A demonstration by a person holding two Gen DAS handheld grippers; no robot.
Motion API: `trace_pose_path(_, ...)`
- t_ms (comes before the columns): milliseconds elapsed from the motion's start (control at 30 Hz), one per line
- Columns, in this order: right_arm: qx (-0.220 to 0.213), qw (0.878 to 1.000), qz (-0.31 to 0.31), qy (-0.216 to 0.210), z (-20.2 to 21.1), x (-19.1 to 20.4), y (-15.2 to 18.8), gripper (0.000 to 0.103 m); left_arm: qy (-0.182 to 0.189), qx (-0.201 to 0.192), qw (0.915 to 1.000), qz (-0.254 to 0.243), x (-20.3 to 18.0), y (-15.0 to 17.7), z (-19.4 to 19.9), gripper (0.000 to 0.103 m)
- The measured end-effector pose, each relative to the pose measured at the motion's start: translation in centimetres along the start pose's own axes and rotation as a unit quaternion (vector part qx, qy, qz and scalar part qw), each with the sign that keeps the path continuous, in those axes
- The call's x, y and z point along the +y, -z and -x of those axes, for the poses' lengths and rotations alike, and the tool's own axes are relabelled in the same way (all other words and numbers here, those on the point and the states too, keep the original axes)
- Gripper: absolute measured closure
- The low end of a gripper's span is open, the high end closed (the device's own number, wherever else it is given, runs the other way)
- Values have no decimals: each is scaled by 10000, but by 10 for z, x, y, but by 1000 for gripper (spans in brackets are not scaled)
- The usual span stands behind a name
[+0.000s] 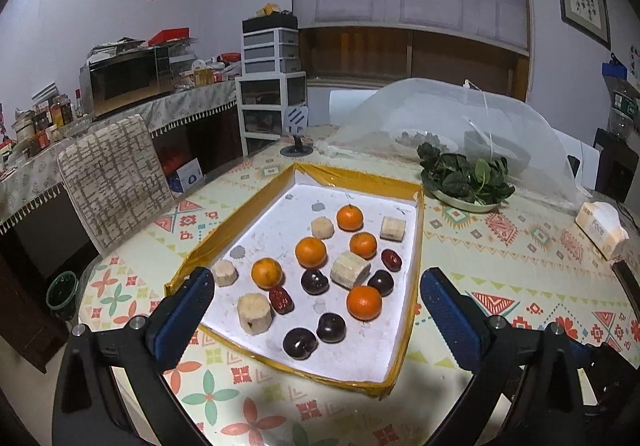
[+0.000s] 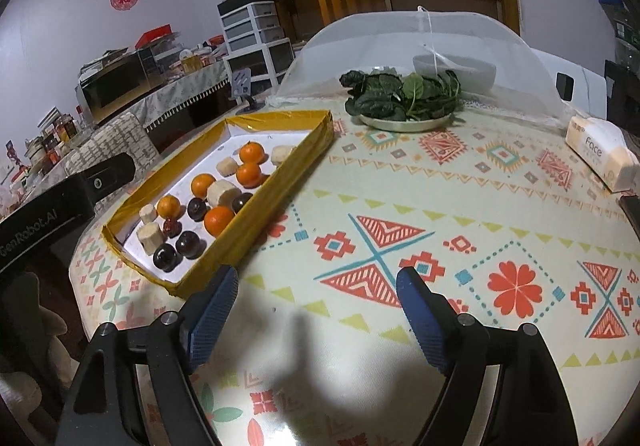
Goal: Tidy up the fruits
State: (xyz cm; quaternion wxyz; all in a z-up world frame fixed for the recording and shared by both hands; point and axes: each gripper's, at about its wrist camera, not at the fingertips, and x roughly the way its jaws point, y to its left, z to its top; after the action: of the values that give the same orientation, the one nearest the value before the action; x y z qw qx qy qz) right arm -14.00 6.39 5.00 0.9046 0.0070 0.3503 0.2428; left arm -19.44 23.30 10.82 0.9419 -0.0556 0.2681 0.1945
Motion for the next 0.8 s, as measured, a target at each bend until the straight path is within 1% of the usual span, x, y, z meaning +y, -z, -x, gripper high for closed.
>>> trace_pose_path(100, 13, 10000, 43, 8, -1, 3, 1, 18, 47, 100, 9999, -34, -1, 2, -4, 0)
trace_pose_path(267, 64, 10000, 72, 16, -6, 5, 3, 18, 110, 156, 9998, -56, -3, 5, -7, 0)
trace_pose_path(533, 118, 9999, 52, -10, -11, 6, 4, 17, 114, 130, 9998, -36, -4, 6, -8, 0)
trace_pose_path(800, 83, 9999, 103, -51, -9, 8, 5, 17, 82, 5, 10000, 44, 0, 4, -1, 0)
